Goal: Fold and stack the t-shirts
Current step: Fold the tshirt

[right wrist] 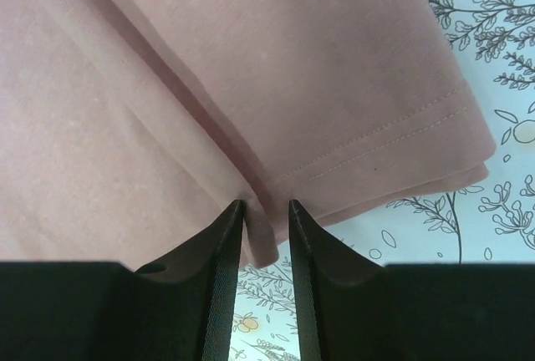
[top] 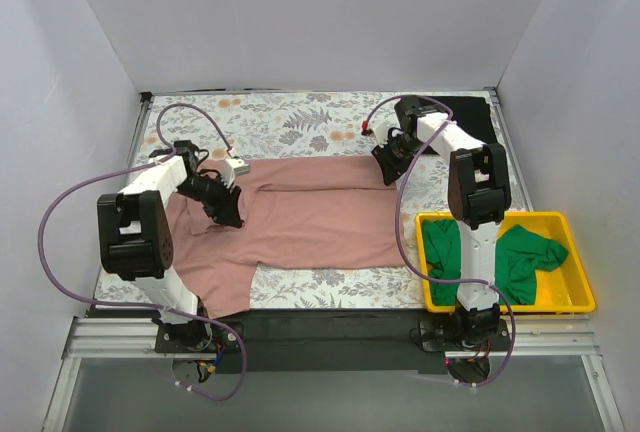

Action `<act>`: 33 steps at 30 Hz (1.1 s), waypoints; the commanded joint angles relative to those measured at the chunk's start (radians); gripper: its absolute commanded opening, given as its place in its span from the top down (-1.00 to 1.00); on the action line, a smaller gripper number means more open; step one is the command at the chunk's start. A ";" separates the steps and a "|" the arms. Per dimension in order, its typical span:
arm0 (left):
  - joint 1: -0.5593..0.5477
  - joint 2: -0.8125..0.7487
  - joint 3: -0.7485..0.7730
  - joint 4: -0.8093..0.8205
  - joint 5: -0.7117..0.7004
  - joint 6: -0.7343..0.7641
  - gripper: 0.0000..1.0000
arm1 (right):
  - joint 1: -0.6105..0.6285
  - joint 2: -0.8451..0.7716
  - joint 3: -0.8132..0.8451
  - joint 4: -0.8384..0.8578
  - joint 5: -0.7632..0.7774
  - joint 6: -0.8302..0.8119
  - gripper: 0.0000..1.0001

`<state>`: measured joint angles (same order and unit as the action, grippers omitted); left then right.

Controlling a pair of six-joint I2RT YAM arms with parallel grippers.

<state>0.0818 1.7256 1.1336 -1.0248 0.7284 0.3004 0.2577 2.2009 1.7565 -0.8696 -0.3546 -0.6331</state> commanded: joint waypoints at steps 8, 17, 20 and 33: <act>0.071 -0.002 0.207 -0.038 0.100 -0.170 0.24 | 0.015 -0.035 0.121 -0.058 -0.043 -0.005 0.27; 0.056 0.135 0.305 0.175 0.077 -0.421 0.17 | 0.044 0.008 0.118 -0.057 -0.004 -0.008 0.31; 0.007 0.170 0.302 0.274 0.080 -0.487 0.18 | 0.048 0.002 0.055 -0.058 -0.006 -0.017 0.42; -0.175 0.215 0.200 0.424 0.014 -0.526 0.26 | 0.052 -0.049 -0.016 -0.083 0.002 -0.033 0.58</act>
<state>-0.0727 1.9888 1.3888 -0.6247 0.7677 -0.2543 0.3035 2.1921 1.7229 -0.9180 -0.3649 -0.6559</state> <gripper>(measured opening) 0.391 0.183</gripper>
